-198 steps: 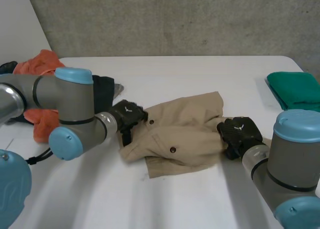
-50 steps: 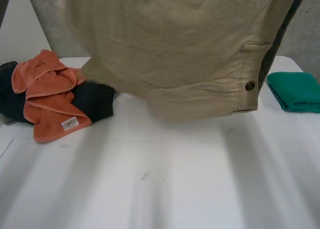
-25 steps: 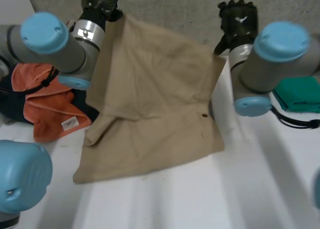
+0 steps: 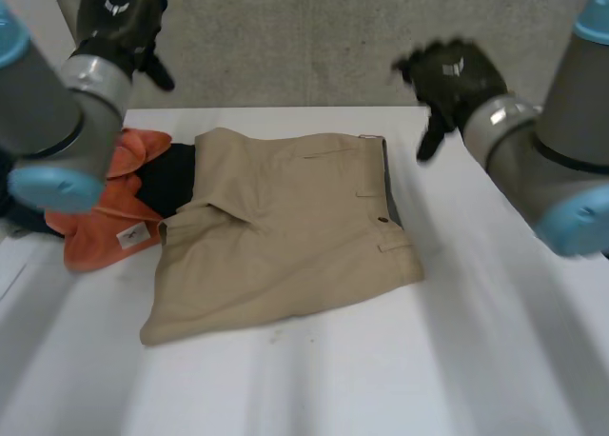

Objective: Fold the laundry.

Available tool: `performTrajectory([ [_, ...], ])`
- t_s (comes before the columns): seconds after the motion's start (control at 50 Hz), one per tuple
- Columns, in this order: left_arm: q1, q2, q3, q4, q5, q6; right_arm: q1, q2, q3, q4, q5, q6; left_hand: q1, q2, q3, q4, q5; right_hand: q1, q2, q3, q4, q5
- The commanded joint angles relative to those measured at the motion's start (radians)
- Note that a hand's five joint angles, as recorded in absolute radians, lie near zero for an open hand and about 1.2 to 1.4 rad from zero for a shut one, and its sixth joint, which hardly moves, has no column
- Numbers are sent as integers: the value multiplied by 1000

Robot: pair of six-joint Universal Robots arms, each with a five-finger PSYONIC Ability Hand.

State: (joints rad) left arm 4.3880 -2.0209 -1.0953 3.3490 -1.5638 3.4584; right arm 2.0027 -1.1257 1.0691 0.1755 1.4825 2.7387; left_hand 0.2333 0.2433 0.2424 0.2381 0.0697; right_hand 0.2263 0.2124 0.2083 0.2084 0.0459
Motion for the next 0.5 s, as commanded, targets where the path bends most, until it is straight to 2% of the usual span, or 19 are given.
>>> performTrajectory([
  [0.02,-13,313,-531,-175,24,2,-28,-103,293,160,-40,-33,299,289,290,295,289,166,180,184,184,172],
  [0.1,-24,416,-753,-184,37,36,-28,-106,437,127,-94,-109,455,445,446,451,445,328,342,346,346,334],
  [0.2,-25,456,-900,-180,51,136,-27,-105,566,7,-156,-152,456,446,447,451,445,334,348,352,352,340],
  [0.3,-27,430,-940,-163,51,171,-13,-48,603,-163,-157,-152,394,384,385,389,383,320,334,338,338,325],
  [0.4,-9,331,-939,-142,51,171,-13,35,583,-316,-153,-155,280,270,271,275,269,290,304,308,308,296],
  [0.5,11,275,-943,-79,51,171,-12,95,549,-367,-151,-160,253,243,244,248,242,302,316,320,320,308],
])
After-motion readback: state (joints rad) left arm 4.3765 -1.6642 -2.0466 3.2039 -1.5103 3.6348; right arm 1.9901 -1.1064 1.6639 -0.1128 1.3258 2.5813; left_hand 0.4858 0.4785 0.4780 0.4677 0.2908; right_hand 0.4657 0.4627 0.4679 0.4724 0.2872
